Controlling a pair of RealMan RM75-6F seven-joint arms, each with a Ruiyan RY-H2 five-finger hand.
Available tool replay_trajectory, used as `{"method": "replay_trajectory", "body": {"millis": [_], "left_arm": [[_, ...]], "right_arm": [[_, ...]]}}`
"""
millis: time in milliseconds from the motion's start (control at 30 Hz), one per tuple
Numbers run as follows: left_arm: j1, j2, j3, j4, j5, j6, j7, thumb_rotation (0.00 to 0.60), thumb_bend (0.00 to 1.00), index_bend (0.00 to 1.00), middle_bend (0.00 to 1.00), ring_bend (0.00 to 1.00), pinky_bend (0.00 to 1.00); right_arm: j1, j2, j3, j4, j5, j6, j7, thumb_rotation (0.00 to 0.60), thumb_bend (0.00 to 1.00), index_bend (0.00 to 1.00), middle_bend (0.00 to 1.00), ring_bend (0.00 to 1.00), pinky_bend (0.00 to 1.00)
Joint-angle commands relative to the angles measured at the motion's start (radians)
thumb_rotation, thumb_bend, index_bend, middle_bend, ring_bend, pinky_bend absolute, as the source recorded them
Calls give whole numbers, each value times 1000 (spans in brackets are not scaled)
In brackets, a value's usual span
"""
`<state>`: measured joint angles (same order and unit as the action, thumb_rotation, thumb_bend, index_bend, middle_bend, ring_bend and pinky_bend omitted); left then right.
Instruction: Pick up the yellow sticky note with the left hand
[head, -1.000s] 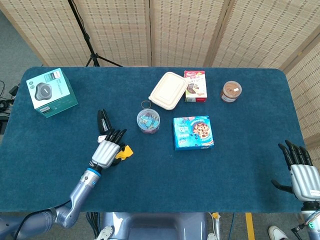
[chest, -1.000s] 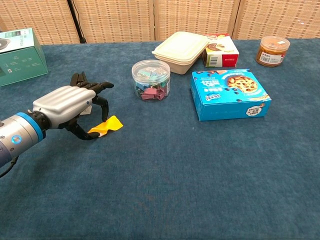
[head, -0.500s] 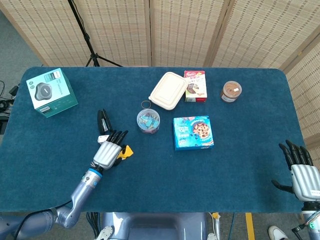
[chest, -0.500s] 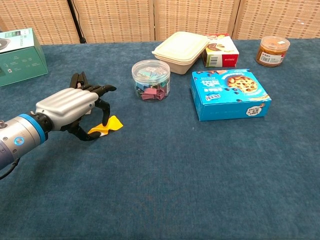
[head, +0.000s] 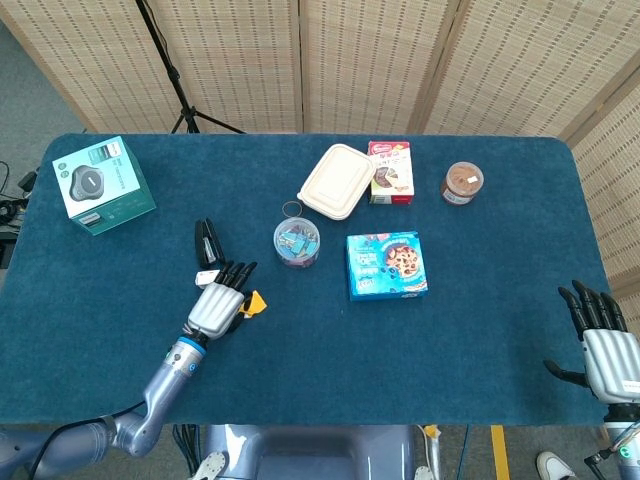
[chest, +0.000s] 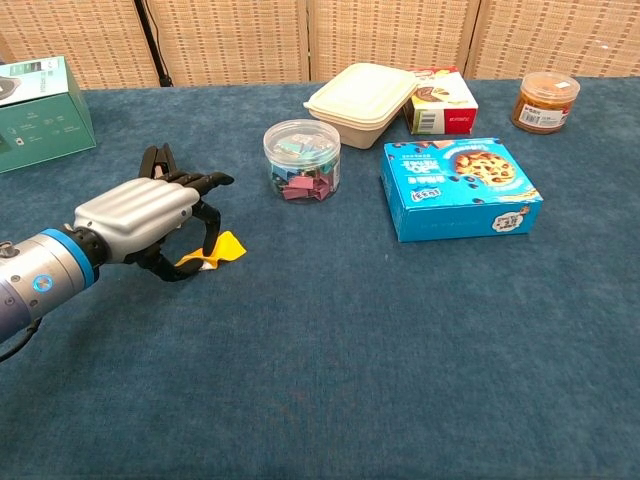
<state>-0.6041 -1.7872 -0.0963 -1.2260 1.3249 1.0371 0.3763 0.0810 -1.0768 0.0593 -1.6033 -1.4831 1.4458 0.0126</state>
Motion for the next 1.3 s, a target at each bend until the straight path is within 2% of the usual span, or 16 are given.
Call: {"method": "replay_trajectory", "body": {"millis": [33,333,1300], "left_arm": [[-1,-1,-1,1,-4,0,6,600,399,574,0,0,0],[-3,8,-4,-12,-9,2,13,600,411,593,0,0,0],[-12,96,-41,-151,-8,62,55,600,430,617,0,0,0]], "right_arm": [[0,0,0,0,0,0,1,600,0,0,0,0,0],[0,1,0,1,1,-1,5,600,0,0,0,0,0],[1,-1,-1,2,0,-3,2,600,0,0,0,0,0]]}}
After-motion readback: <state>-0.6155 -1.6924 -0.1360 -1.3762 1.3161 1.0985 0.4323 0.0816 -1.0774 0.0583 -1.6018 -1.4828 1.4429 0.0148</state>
